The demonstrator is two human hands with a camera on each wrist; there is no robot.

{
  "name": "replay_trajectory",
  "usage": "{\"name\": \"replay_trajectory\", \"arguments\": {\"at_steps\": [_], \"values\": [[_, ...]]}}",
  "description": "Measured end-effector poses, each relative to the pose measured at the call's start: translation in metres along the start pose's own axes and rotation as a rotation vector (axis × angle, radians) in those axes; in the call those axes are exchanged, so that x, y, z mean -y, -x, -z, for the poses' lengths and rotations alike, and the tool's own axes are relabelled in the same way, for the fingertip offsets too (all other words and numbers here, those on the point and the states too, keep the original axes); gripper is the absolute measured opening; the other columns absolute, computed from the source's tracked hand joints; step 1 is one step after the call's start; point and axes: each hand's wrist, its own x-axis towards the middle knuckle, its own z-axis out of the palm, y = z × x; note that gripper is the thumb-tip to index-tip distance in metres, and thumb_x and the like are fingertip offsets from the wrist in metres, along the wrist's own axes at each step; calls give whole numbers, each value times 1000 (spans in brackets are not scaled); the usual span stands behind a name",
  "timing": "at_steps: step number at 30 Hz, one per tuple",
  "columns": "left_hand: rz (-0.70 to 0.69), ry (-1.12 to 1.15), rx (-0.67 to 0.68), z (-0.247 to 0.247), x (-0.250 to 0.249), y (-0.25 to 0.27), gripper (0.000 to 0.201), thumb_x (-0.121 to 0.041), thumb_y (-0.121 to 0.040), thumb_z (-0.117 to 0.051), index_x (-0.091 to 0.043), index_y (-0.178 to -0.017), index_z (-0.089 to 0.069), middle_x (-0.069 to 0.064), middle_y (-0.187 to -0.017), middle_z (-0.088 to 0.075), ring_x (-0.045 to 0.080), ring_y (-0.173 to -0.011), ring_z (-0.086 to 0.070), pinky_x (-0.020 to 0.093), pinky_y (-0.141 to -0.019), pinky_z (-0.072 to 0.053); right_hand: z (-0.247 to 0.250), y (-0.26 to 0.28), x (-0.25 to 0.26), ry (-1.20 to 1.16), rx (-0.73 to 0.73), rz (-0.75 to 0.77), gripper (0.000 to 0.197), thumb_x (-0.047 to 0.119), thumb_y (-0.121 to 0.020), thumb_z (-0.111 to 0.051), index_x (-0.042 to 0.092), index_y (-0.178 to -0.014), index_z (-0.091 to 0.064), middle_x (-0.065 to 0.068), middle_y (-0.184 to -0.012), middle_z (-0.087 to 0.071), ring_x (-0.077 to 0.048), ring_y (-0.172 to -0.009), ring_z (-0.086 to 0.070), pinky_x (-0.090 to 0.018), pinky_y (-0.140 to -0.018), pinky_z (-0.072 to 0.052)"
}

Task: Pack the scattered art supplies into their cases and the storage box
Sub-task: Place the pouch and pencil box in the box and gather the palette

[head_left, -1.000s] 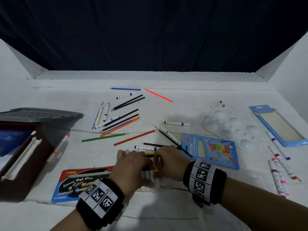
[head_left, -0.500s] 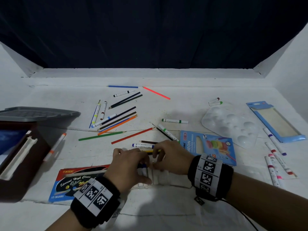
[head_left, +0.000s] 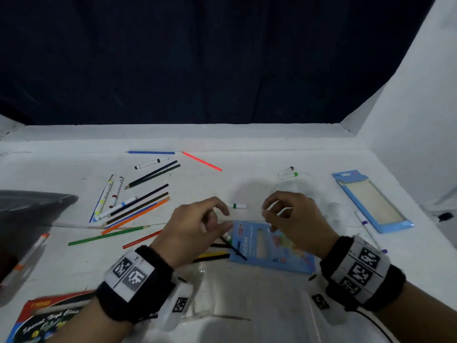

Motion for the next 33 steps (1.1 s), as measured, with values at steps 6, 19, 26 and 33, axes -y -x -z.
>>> {"name": "replay_trajectory", "arguments": {"at_steps": [6,19,26,33], "values": [[17,50,55,-43,-21,-107,13,-35,-88,-70,-30,-97,-62,-4,-77,-66,10,-69,-62,20,-61,-49,62,-57,-62,195,-163,-28,9,11,-83,-69,19,-78,-66,8,-67,-65,-2,-57,-62,-9,-58,-44],[91,-292,344,-140,-8,-278,36,-16,-96,-49,-25,-131,-51,8,-121,-57,27,-110,-57,45,-96,-48,88,-161,-152,560,126,-32,26,14,-94,-52,17,-118,-62,-4,-117,-63,-23,-107,-58,-31,-92,-45],[101,-293,370,-144,2,-302,25,-30,-91,-63,-20,-114,-60,3,-105,-66,23,-99,-61,36,-89,-52,87,-184,-164,591,232,-6,28,17,-92,-57,17,-119,-65,-6,-120,-57,-24,-112,-55,-33,-95,-45],[-31,-342,461,-140,-6,-300,38,-4,-92,-53,-18,-127,-61,11,-116,-66,26,-105,-62,26,-84,-47,88,-181,-151,652,248,-29,18,14,-94,-50,9,-107,-62,-8,-111,-62,-25,-100,-59,-34,-84,-50]]}}
